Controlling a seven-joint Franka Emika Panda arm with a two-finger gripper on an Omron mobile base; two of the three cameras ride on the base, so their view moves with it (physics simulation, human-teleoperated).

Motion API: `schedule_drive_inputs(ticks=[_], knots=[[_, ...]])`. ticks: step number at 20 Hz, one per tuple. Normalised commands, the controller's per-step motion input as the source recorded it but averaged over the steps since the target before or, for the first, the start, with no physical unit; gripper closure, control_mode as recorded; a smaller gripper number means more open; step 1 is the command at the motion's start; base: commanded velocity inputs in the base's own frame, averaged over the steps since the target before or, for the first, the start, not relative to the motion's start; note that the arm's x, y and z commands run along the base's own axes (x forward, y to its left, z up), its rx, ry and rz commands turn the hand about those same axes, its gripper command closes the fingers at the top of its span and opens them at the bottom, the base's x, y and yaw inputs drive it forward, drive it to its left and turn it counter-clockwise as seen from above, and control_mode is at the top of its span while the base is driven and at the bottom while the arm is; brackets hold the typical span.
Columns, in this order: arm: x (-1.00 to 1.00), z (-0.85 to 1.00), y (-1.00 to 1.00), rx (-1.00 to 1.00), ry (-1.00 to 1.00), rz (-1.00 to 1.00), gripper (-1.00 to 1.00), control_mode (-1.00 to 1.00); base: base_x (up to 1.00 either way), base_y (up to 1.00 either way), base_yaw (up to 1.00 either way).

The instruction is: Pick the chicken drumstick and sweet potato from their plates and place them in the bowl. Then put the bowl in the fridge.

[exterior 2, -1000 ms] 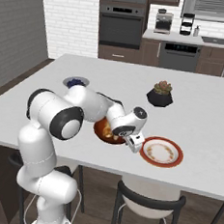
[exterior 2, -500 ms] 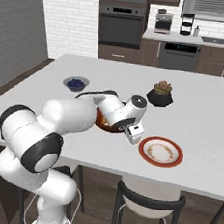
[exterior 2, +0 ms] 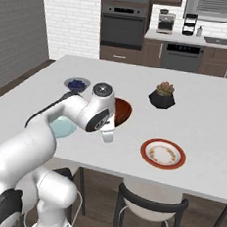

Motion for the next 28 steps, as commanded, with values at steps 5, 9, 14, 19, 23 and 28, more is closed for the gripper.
schedule_drive_inputs(ticks=[5,9,14,19,23,28], knots=[[-0.57,0.55,0.60,0.01,0.00,-0.32,1.00,-1.00,0.00,0.00,0.00],[-0.59,0.65,0.30,0.09,0.00,-0.22,1.00,-1.00,0.00,0.00,0.00],[-0.57,0.67,0.18,0.13,0.04,-0.10,1.00,-1.00,0.00,0.00,0.00],[-0.53,0.56,0.15,0.06,0.11,0.00,1.00,-1.00,0.00,0.00,0.00],[-0.53,0.41,0.00,0.00,0.09,0.00,1.00,-1.00,0.00,0.00,0.00],[-0.19,0.07,-0.06,-0.01,-0.01,0.00,1.00,-1.00,0.00,0.00,0.00]])
